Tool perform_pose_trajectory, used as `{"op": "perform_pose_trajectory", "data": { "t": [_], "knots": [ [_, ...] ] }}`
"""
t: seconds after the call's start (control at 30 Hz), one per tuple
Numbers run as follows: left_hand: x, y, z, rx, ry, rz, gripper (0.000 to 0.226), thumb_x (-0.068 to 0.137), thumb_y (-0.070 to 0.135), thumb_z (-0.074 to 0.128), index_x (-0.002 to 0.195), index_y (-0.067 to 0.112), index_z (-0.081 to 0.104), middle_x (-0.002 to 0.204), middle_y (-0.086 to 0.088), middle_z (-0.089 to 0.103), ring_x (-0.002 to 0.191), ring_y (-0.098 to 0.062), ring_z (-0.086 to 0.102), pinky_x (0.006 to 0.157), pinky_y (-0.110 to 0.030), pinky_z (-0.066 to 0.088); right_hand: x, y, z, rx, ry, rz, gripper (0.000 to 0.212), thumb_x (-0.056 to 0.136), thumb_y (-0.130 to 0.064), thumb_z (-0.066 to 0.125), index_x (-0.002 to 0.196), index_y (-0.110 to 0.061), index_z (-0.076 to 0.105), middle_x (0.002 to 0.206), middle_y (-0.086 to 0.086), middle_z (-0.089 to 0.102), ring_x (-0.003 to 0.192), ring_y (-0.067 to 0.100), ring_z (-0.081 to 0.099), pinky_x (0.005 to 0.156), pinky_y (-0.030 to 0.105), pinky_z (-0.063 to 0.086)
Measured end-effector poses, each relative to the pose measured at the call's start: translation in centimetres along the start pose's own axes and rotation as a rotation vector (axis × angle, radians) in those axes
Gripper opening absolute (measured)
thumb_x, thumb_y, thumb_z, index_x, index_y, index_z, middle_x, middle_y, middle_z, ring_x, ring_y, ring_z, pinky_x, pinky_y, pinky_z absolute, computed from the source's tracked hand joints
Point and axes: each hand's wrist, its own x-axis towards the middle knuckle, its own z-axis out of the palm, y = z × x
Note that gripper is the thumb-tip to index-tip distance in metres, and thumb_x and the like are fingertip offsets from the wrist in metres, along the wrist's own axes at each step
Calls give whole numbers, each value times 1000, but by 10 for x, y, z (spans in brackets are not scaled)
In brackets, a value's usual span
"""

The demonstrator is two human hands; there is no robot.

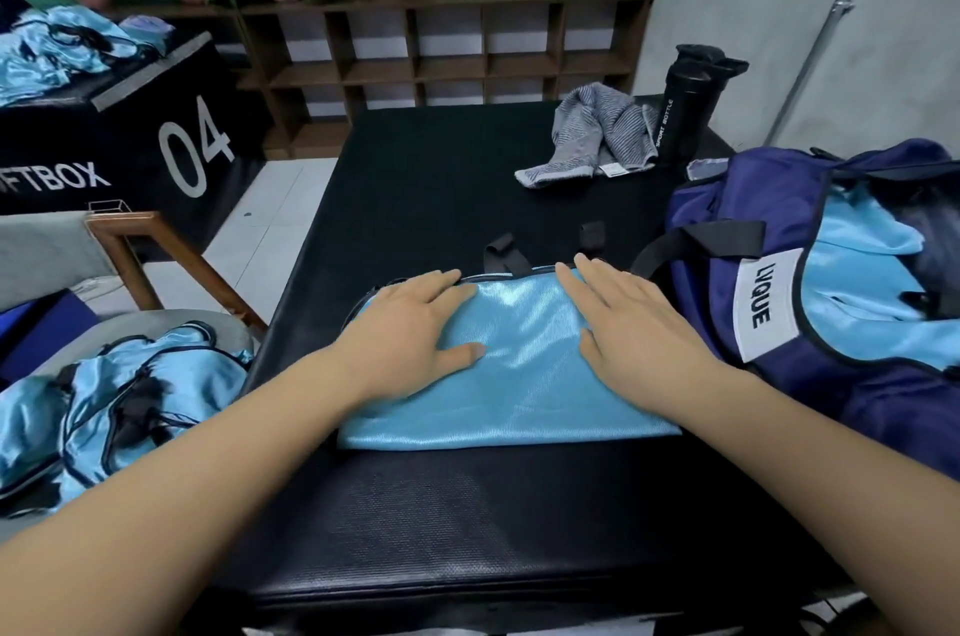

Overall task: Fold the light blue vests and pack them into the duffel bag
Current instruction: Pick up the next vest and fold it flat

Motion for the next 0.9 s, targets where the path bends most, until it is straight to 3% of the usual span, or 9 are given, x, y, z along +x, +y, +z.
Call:
{"op": "perform_pose_trajectory", "data": {
  "t": [0.1,0.17,0.27,0.37,0.43,0.53,0.67,0.77,0.9],
  "knots": [
    [-3,-12,-8,-53,-32,-41,86,95,77,51,167,35,28,172,13,27,160,-12,22,130,-37,20,-2,-3,-2,-11,89,-43,79,99,-16,55,170,-16,19,175,9,21,160,29,23,127,44,24],
    [-4,-20,-17,-132,3,-61,78,96,71,57,162,34,38,166,14,38,153,-14,35,127,-41,30,-7,-11,-6,-1,174,-77,75,89,-9,62,160,-13,41,160,9,46,143,33,45,115,47,39],
    [-6,-35,-32,-193,95,-113,55,100,55,61,150,33,53,147,12,54,136,-15,50,116,-44,43,-16,-41,-11,49,266,-137,47,89,-15,64,136,-15,60,128,3,59,114,32,57,97,47,47],
    [-5,-54,-40,-271,197,-225,34,100,40,69,130,26,66,122,8,62,112,-14,62,101,-37,52,-27,-84,-15,121,226,-238,26,101,-35,51,118,-20,63,114,-1,56,103,26,52,95,45,45],
    [-5,-63,-40,-307,190,-338,27,97,42,72,118,25,67,110,7,64,100,-15,64,91,-36,54,-32,-114,-17,177,180,-279,33,100,-48,47,111,-21,63,108,-2,55,100,25,50,94,41,43],
    [-4,-72,-35,-279,92,-467,36,92,56,74,106,24,63,100,5,64,95,-17,62,79,-34,48,-31,-159,-20,188,133,-317,40,96,-58,50,107,-21,61,102,-1,56,97,24,51,90,39,44],
    [-6,-70,-32,-256,-36,-546,46,84,63,76,98,23,59,99,4,63,88,-13,60,66,-32,43,-20,-192,-18,125,98,-325,40,93,-53,64,110,-17,60,105,5,57,97,28,54,88,44,48],
    [-4,-62,-32,-245,-85,-539,41,86,54,76,101,20,60,98,2,63,84,-13,59,61,-30,41,-15,-202,-9,75,108,-296,33,90,-46,68,103,-16,61,98,6,58,87,27,57,79,43,49],
    [-2,-52,-33,-308,-86,-536,27,90,37,73,90,12,65,81,-1,64,70,-18,55,57,-31,41,-12,-209,5,20,57,-251,36,68,-35,85,88,-17,61,79,4,58,67,25,57,59,36,45]
  ]
}}
